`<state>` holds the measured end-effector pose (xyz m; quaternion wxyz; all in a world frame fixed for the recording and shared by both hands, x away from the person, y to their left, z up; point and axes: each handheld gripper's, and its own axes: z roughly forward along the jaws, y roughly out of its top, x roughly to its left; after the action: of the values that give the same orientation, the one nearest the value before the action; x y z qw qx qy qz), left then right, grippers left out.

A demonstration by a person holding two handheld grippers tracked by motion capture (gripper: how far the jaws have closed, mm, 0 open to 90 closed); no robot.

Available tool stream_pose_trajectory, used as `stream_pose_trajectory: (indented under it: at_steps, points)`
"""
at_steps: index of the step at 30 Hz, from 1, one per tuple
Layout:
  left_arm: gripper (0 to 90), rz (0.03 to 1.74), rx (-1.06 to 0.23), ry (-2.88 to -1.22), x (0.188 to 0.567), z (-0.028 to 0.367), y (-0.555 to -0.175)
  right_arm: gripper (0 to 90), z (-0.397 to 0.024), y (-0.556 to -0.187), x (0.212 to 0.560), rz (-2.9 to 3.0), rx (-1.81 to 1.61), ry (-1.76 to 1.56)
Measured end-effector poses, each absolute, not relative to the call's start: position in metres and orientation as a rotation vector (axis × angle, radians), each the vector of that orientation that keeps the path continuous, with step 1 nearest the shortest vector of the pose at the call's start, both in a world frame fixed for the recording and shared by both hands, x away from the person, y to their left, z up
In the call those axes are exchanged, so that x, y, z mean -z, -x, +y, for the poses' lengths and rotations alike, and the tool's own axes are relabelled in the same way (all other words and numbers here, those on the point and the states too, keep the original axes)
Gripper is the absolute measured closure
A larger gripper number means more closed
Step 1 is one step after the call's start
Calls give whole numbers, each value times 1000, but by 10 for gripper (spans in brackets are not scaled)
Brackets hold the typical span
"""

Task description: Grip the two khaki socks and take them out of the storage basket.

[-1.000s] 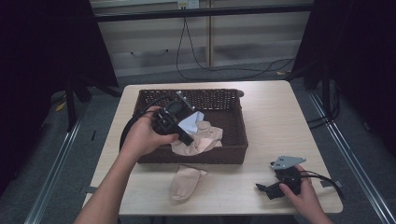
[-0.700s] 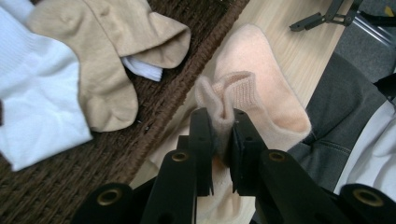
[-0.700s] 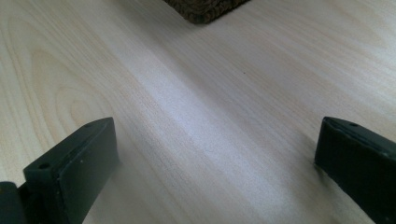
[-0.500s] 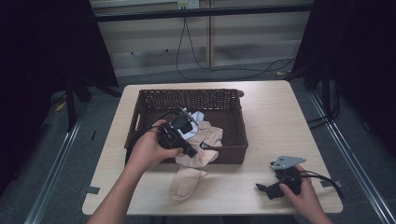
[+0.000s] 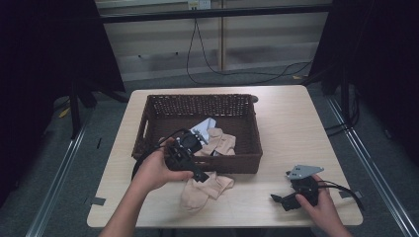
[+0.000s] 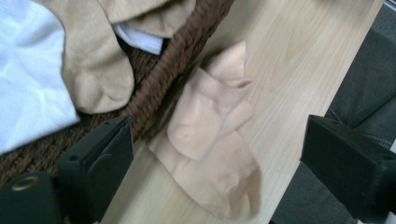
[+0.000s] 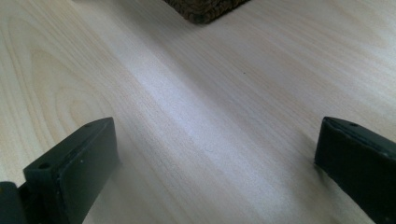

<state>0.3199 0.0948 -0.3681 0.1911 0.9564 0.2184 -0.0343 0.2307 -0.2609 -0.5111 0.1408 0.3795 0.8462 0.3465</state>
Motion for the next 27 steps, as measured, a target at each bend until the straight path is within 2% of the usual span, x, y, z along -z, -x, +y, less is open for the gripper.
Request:
stream_pose_trajectory:
  at_steps: [9, 27]
  points:
    - [40, 620, 93, -2658, 383, 110, -310, 0, -261, -231, 511, 2443, -1001, -1097]
    - [44, 667, 72, -2615, 417, 136, -292, 0, -261, -231, 511, 2443, -1000, -1096]
